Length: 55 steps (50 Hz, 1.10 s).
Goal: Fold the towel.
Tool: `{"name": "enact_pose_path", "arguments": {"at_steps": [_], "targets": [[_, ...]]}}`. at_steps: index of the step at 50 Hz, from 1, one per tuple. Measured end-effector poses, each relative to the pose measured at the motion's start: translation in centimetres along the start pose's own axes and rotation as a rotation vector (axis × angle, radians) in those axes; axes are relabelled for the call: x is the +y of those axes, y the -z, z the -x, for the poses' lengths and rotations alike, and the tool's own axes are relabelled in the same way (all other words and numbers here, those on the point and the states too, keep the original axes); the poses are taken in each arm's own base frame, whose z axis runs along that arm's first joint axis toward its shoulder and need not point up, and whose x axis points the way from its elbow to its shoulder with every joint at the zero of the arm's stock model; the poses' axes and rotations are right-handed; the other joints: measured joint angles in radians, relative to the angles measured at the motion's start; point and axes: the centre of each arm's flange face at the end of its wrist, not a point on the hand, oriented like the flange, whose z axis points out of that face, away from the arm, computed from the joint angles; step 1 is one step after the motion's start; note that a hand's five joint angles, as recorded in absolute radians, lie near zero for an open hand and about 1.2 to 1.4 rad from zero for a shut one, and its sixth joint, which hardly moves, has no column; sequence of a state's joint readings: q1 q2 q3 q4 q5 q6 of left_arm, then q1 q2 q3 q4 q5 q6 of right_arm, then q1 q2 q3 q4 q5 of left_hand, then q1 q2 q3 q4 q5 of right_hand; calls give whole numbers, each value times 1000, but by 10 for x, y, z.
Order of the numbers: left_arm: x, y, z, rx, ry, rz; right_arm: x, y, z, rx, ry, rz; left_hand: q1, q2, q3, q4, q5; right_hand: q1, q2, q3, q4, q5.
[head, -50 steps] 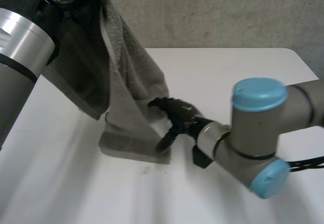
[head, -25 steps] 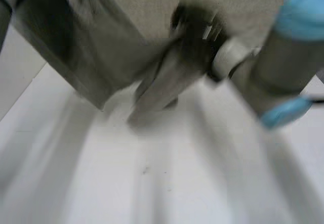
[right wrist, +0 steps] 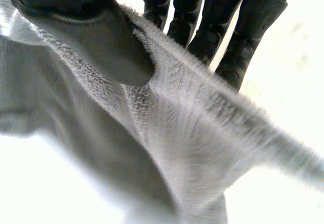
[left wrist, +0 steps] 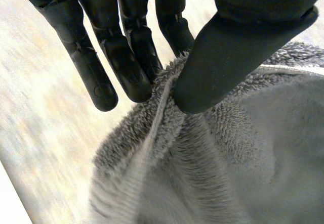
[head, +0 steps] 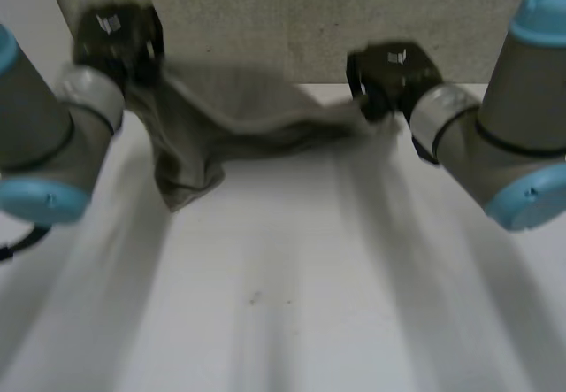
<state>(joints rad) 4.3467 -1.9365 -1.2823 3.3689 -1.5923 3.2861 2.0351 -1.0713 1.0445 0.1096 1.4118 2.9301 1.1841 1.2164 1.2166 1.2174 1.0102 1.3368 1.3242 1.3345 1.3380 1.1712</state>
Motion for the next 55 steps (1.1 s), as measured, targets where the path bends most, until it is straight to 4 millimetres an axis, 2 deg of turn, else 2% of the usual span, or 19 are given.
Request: {"name": "enact_pose_path", "arguments": {"at_steps": [1,4,8,12,15,18,22,25,27,29,31,36,39,41,44,46,49,52,55], "targets": [[13,8,-2,19,-19,46,9,3,-1,1,30,36,0,0,0,0,0,0,0,0,0,0],[28,22,-3,45,-64,115,17,11,-8,13,89,79,0,0,0,0,0,0,0,0,0,0],[33,41,0,67,-147,178,9,29,-21,39,183,109,0,0,0,0,0,0,0,0,0,0],[5,60,7,73,-224,171,-23,52,-30,57,247,84,0,0,0,0,0,0,0,0,0,0],[-38,77,11,78,-253,99,-64,77,-35,74,284,4,0,0,0,0,0,0,0,0,0,0],[-71,90,12,91,-247,21,-97,98,-37,89,309,-72,0,0,0,1,0,0,0,1,0,0],[-95,99,12,119,-215,-50,-116,111,-39,89,326,-97,0,0,0,1,0,0,0,4,4,0],[-94,96,12,142,-184,-44,-108,106,-41,63,326,-24,0,0,0,1,0,0,0,5,4,5],[-81,89,10,158,-165,-5,-96,99,-41,36,328,52,0,0,0,1,0,0,0,5,4,5],[-64,81,9,170,-151,46,-77,88,-41,-1,334,146,0,0,0,1,0,0,0,5,4,5],[-36,67,8,182,-139,130,-53,75,-41,-49,351,253,0,0,0,1,0,0,0,5,4,5],[13,38,12,188,-151,259,-13,45,-42,-106,405,380,0,0,0,1,0,0,0,5,4,5],[24,17,15,185,-178,258,-5,22,-49,-70,440,363,0,1,0,1,0,0,0,5,4,6],[21,3,18,176,-192,224,-11,6,-57,-13,456,298,0,1,0,1,0,0,0,5,4,6],[-8,-24,23,139,-202,73,-43,-18,-71,124,455,88,0,2,0,2,0,0,0,5,4,7],[-43,-40,28,101,-177,-90,-82,-27,-82,234,422,-132,0,2,0,2,0,0,0,5,4,8],[-91,-50,34,61,-102,-313,-130,-25,-93,331,355,-393,0,2,0,2,9,0,0,5,4,11],[-130,-50,39,41,4,-506,-167,-14,-100,373,285,-588,0,2,0,2,10,0,0,5,4,19],[-142,-48,42,41,84,-596,-175,-10,-102,370,247,-638,0,2,0,2,10,0,0,5,4,23]]}}
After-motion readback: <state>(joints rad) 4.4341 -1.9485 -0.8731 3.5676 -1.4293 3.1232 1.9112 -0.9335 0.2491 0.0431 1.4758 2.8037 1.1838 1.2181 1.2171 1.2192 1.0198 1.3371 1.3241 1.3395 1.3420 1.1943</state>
